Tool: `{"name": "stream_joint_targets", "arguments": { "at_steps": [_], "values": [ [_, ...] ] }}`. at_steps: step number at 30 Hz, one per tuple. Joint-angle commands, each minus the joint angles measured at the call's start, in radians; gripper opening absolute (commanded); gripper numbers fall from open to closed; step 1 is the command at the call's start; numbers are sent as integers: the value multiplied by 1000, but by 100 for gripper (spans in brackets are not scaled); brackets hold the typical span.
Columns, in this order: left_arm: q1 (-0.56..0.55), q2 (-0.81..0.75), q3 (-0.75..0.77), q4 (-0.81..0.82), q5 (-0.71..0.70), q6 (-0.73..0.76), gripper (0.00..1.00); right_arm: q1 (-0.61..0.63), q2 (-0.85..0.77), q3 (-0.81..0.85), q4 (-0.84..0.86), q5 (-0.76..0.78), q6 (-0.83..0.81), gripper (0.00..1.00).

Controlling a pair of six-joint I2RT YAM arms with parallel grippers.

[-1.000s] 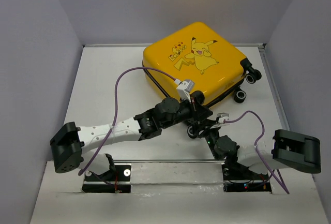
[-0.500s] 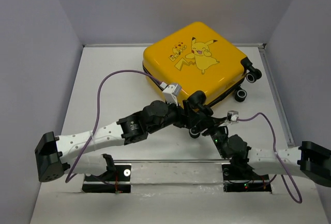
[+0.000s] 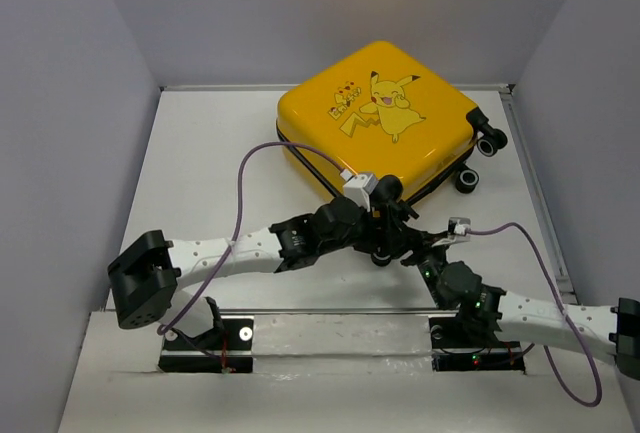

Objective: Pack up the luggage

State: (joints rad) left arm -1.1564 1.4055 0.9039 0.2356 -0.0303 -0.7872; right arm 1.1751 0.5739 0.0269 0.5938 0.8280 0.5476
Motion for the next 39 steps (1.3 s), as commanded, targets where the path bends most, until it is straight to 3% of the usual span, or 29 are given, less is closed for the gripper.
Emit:
{"name": "stream_joint_targets", "arguments": {
  "at_steps": [1,8,15,28,39],
  "values": [
    [1,10,44,142,7,-37,84,-5,92,-33,-109,2,69,59],
    [-6,-8,18,185,-39,-64,83,-5,199,-31,-117,46,147,53],
    [-37,-48,-6,205,-78,-60,83,-5,100,-56,-141,42,173,45],
    [-49,-83,-8,100,-33,-96,85,-5,176,-38,-127,34,181,45],
    [-75,-39,82,18,-39,-80,85,-5,112,-61,-123,22,166,46]
  ]
}}
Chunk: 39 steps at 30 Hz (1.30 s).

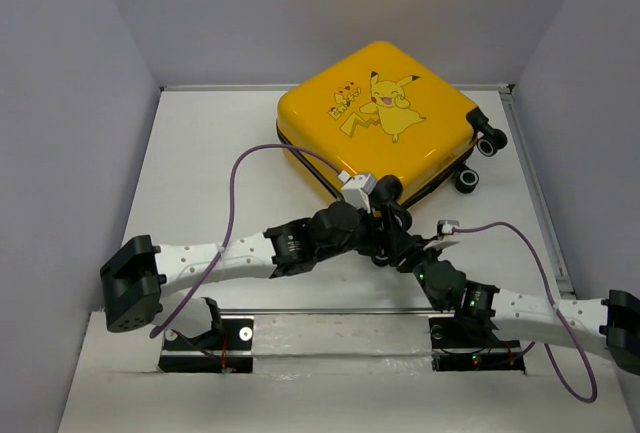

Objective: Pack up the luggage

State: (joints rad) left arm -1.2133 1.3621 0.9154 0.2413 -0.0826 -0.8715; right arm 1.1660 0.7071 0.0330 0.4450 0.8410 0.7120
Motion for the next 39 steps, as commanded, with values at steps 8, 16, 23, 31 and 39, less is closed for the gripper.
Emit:
{"name": "stream_joint_targets", "arguments": {
  "at_steps": [8,16,23,31,39],
  "values": [
    [-23,-8,57,-40,14,9,86,4,-1,-64,35,10,0,46],
    [-20,21,112,-53,-3,22,86,4,-24,-73,37,7,-8,46],
    [-6,92,151,21,-71,11,85,4,-29,-73,37,1,-11,46],
    [5,146,159,76,-199,5,83,4,-40,-79,44,-10,-17,46],
    [1,144,114,216,-304,-53,82,4,-35,-87,87,-13,-28,46]
  ]
}}
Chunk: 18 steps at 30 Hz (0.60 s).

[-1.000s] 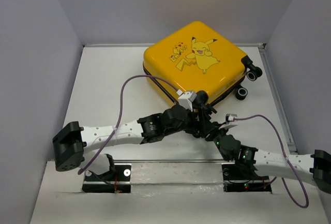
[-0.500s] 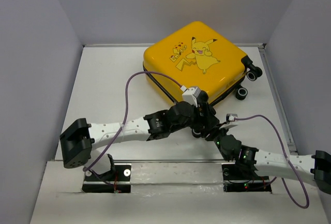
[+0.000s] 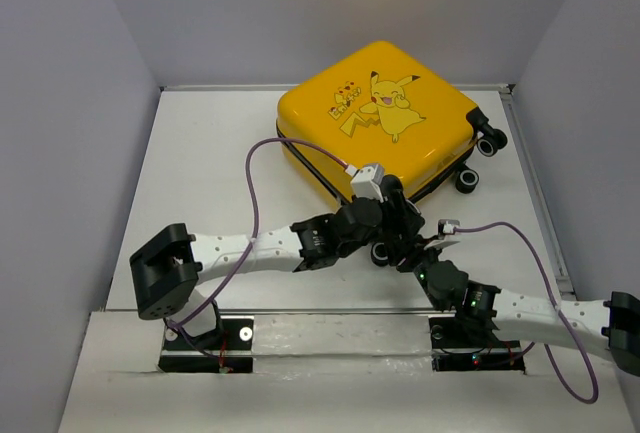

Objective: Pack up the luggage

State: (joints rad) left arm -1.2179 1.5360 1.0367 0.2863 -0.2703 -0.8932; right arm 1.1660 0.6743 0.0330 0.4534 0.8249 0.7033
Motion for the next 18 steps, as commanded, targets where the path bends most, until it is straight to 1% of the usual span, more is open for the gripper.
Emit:
{"name": "stream_joint_targets", "arguments": {
  "at_steps": [1,7,12,16,17,18],
  "values": [
    [4,-27,-7,181,-122,-35,82,4,-1,-91,88,2,-22,45],
    [4,6,6,226,-164,-76,82,4,21,-85,114,-1,-34,45],
    [3,32,14,261,-173,-127,85,4,28,-93,125,3,-36,45],
    [3,56,34,266,-176,-179,85,4,15,-117,178,11,-86,44],
    [3,58,34,272,-179,-197,82,4,7,-122,191,13,-91,43],
    [1,58,33,286,-181,-204,80,4,-8,-127,202,20,-97,40]
  ]
}}
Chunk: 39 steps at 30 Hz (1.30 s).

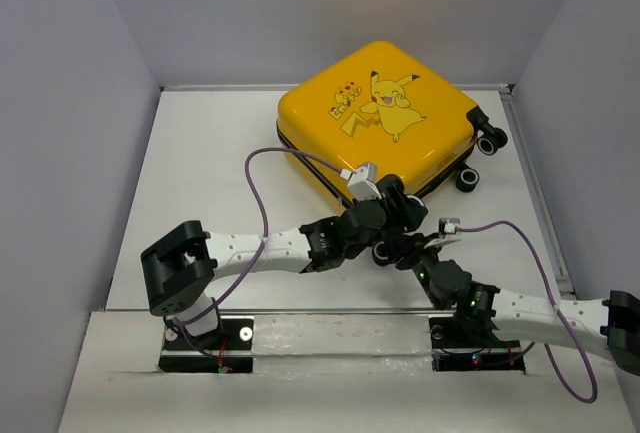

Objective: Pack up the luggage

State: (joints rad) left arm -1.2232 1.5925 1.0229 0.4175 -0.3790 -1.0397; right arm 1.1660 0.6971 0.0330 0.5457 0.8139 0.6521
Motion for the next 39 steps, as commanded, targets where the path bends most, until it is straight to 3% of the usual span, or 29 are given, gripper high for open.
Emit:
{"name": "stream_joint_targets", "arguments": {
  "at_steps": [1,3,5,7,10,13,14,16,19,21,26,31,32,34,39],
  "values": [
    [7,1,45,164,-74,-62,76,4,-37,-128,117,39,-57,36],
    [5,0,45,182,-80,-65,62,4,-50,-131,125,59,-68,32],
    [2,1,54,194,-89,-57,54,4,-68,-130,155,67,-95,24],
    [-1,3,55,204,-93,-56,44,4,-85,-122,166,71,-127,22],
    [-4,1,51,225,-101,-48,37,4,-81,-116,165,54,-144,22],
    [-7,-5,43,236,-133,-40,28,4,-30,-133,161,42,-59,22],
    [-7,-6,40,239,-138,-39,29,4,-9,-133,155,42,-37,22],
    [-7,-6,43,239,-141,-36,41,4,65,-124,142,21,-5,23],
    [-7,-5,40,239,-146,-42,81,4,157,-97,157,14,18,24],
    [-6,1,49,238,-153,-30,90,4,198,-99,216,14,18,24],
    [-2,17,69,236,-181,-22,92,4,220,-90,244,2,-5,24],
    [5,47,82,237,-182,-52,83,4,176,-110,231,2,-5,24],
    [7,53,83,239,-185,-59,77,4,147,-110,218,2,-5,24],
    [8,69,83,256,-190,-74,75,4,118,-111,186,4,-9,24],
    [8,90,77,311,-209,-85,50,4,56,-116,123,-1,-5,24]
  ]
}}
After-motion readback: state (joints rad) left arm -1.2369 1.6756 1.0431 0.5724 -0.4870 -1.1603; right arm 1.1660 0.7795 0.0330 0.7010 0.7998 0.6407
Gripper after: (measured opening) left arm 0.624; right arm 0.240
